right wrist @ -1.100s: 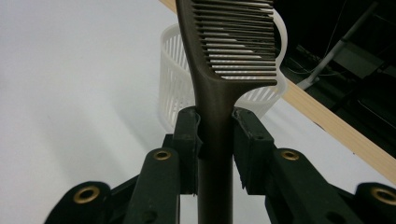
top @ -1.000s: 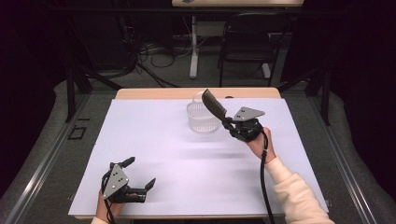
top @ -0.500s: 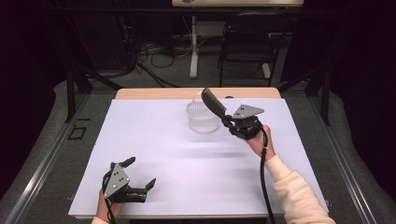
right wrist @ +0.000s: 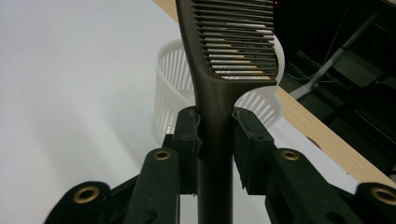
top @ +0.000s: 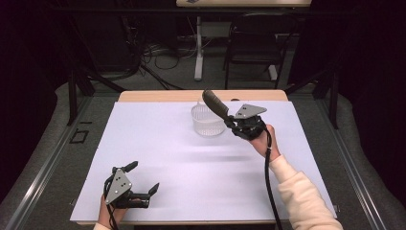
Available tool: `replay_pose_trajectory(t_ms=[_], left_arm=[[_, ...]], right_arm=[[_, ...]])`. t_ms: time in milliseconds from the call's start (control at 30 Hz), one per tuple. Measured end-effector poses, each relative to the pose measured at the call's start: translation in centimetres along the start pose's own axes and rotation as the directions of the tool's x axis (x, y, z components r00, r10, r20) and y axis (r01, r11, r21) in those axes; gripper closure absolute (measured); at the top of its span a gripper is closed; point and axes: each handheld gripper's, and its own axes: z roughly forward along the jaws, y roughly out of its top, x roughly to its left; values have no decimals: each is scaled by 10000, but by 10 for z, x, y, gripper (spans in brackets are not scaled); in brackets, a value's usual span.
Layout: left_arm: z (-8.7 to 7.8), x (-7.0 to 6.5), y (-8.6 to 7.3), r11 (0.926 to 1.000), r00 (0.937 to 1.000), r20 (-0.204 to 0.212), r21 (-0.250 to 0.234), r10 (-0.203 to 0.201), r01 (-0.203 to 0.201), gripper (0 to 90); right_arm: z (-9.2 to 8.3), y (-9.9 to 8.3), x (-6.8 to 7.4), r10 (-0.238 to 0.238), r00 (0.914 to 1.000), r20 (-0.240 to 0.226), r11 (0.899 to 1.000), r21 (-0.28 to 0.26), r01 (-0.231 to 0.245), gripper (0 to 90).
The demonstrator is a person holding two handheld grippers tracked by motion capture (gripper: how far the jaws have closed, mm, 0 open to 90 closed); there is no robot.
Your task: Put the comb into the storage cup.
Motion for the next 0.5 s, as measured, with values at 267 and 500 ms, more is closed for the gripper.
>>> replay_pose_trajectory(t_ms=[267,500], left_arm=[[-2,0,-1,10000,10000,-38,-1,-25,25,1],[-2,0,-1,10000,10000,-38,10,-27,27,1]], right_arm=[[2,8,-2,-228,9997,30,9997,-13,228,721],[4,14,-3,-387,9992,69,9993,-13,387,721]])
